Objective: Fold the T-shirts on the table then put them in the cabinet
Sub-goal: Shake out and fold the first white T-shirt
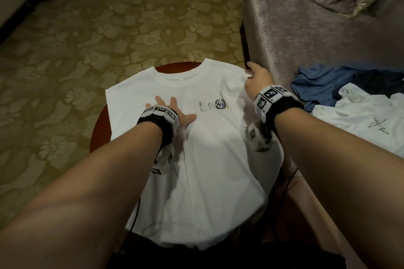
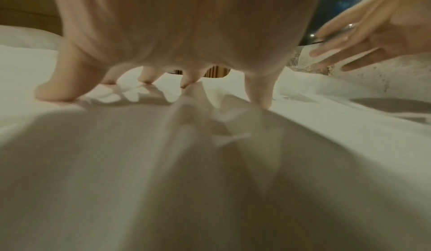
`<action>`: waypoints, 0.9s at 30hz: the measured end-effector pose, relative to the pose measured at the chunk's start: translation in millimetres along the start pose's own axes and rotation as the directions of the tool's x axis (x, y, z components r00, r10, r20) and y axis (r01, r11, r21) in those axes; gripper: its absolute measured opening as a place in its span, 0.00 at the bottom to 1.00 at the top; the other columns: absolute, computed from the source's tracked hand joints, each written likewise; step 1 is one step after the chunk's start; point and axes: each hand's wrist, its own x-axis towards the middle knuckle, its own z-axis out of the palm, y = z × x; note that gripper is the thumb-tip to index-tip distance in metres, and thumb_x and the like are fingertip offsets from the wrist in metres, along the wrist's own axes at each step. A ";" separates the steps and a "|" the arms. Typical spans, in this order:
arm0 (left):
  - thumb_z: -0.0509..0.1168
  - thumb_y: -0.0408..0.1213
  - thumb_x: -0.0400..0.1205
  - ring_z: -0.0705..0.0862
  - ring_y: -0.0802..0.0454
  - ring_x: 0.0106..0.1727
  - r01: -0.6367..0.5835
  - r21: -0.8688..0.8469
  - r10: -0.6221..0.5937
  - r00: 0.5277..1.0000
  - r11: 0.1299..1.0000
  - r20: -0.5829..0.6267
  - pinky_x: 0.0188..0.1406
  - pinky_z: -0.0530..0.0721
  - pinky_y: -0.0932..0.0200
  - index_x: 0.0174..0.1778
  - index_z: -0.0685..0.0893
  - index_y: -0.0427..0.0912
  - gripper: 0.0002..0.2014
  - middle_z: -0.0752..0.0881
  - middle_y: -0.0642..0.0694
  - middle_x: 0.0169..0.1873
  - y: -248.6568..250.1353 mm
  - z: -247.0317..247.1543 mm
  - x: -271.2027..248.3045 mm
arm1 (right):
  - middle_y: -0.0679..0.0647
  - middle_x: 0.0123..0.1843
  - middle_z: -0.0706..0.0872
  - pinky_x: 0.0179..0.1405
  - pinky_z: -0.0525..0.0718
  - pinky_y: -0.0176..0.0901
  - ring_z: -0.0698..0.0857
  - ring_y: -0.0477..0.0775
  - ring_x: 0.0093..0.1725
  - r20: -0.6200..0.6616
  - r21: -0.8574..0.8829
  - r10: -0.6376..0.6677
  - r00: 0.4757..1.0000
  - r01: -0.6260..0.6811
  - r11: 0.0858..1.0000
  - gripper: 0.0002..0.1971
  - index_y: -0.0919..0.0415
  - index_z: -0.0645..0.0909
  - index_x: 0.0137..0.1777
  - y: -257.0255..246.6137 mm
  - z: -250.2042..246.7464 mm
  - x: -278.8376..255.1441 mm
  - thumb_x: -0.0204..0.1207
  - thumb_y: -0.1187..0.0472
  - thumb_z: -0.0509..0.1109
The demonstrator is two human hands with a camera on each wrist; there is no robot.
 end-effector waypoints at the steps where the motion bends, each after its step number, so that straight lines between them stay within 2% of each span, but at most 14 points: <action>1: 0.53 0.81 0.63 0.46 0.26 0.82 0.001 -0.009 -0.001 1.000 1.000 0.000 0.77 0.55 0.29 0.83 0.42 0.56 0.57 0.37 0.37 0.83 -1.8 -2.5 -0.1 | 0.55 0.69 0.83 0.67 0.75 0.39 0.79 0.57 0.68 -0.003 -0.033 0.017 1.000 -0.017 0.999 0.24 0.59 0.75 0.74 3.0 -3.6 -0.9 0.77 0.70 0.58; 2: 0.54 0.80 0.65 0.48 0.28 0.82 0.000 -0.023 0.000 1.000 1.000 -0.005 0.77 0.57 0.30 0.83 0.44 0.55 0.55 0.38 0.38 0.83 -3.2 -5.7 -3.2 | 0.57 0.67 0.83 0.68 0.76 0.42 0.80 0.58 0.68 0.014 -0.097 0.042 0.999 -0.040 0.994 0.22 0.61 0.78 0.71 7.2 -6.2 -2.4 0.77 0.70 0.59; 4: 0.58 0.70 0.74 0.47 0.29 0.82 -0.007 -0.046 0.005 0.999 0.999 -0.047 0.78 0.56 0.31 0.83 0.46 0.53 0.47 0.39 0.39 0.83 -6.3 -9.2 -15.1 | 0.61 0.67 0.82 0.67 0.78 0.46 0.80 0.63 0.67 0.096 -0.279 0.078 0.992 -0.049 0.959 0.18 0.63 0.80 0.67 15.0 -8.6 -9.9 0.79 0.68 0.60; 7: 0.59 0.54 0.83 0.40 0.33 0.83 0.013 -0.070 -0.021 0.991 0.997 -0.128 0.79 0.52 0.33 0.84 0.42 0.50 0.40 0.36 0.41 0.83 -14.4 -2.9 -33.1 | 0.63 0.69 0.79 0.65 0.76 0.48 0.77 0.64 0.68 0.251 -0.455 0.068 0.966 0.056 0.889 0.18 0.64 0.77 0.70 20.2 -3.3 -27.0 0.81 0.61 0.62; 9: 0.56 0.50 0.86 0.39 0.35 0.83 0.060 -0.077 -0.070 0.988 0.995 -0.139 0.80 0.50 0.36 0.85 0.41 0.46 0.37 0.36 0.41 0.83 -25.4 5.4 -40.4 | 0.64 0.74 0.73 0.70 0.72 0.50 0.73 0.64 0.72 0.363 -0.535 0.056 0.930 0.159 0.830 0.21 0.64 0.74 0.73 20.1 6.6 -34.7 0.83 0.56 0.61; 11: 0.53 0.54 0.86 0.40 0.34 0.83 0.086 -0.066 -0.093 0.991 0.994 -0.098 0.81 0.48 0.37 0.85 0.41 0.44 0.37 0.36 0.39 0.83 -37.6 13.8 -44.4 | 0.64 0.76 0.67 0.73 0.68 0.57 0.69 0.67 0.74 0.418 -0.600 0.082 0.905 0.208 0.772 0.26 0.61 0.71 0.73 22.1 18.6 -40.8 0.82 0.45 0.61; 13: 0.52 0.65 0.82 0.38 0.31 0.82 0.069 -0.024 -0.070 0.997 0.997 -0.044 0.80 0.46 0.34 0.84 0.38 0.46 0.44 0.34 0.38 0.82 -46.0 19.9 -45.5 | 0.62 0.79 0.61 0.74 0.64 0.64 0.63 0.70 0.77 0.426 -0.656 0.153 0.892 0.188 0.731 0.35 0.56 0.65 0.74 27.3 27.4 -45.8 0.75 0.32 0.59; 16: 0.57 0.78 0.69 0.36 0.28 0.81 0.032 0.019 -0.032 0.999 0.999 0.003 0.79 0.45 0.30 0.83 0.34 0.52 0.57 0.31 0.39 0.82 -53.0 18.7 -39.5 | 0.59 0.85 0.38 0.78 0.50 0.69 0.44 0.72 0.83 0.454 -0.729 0.247 0.856 0.198 0.655 0.54 0.51 0.44 0.84 34.3 36.1 -52.1 0.66 0.23 0.62; 18: 0.60 0.80 0.63 0.36 0.27 0.81 0.011 0.041 -0.012 1.000 0.999 0.024 0.78 0.46 0.29 0.82 0.33 0.55 0.62 0.30 0.40 0.81 -56.7 11.8 -32.9 | 0.59 0.84 0.31 0.79 0.46 0.72 0.37 0.73 0.82 0.439 -0.760 0.283 0.853 0.185 0.623 0.63 0.50 0.33 0.84 34.8 39.4 -50.1 0.60 0.21 0.65; 21: 0.63 0.80 0.61 0.36 0.28 0.81 -0.010 0.080 0.009 1.000 0.997 0.010 0.78 0.48 0.28 0.82 0.33 0.57 0.63 0.29 0.42 0.81 -63.4 2.2 -17.9 | 0.60 0.83 0.29 0.78 0.46 0.73 0.36 0.75 0.81 0.426 -0.775 0.308 0.851 0.167 0.610 0.68 0.50 0.30 0.83 32.9 42.6 -38.5 0.54 0.17 0.64; 27: 0.66 0.77 0.62 0.37 0.28 0.82 -0.019 0.114 0.023 0.999 0.993 -0.036 0.78 0.48 0.28 0.82 0.33 0.56 0.64 0.30 0.41 0.82 -60.7 -13.9 3.9 | 0.61 0.83 0.29 0.77 0.47 0.73 0.38 0.75 0.81 0.400 -0.801 0.338 0.852 0.146 0.580 0.69 0.50 0.29 0.83 21.6 45.7 -18.5 0.52 0.15 0.62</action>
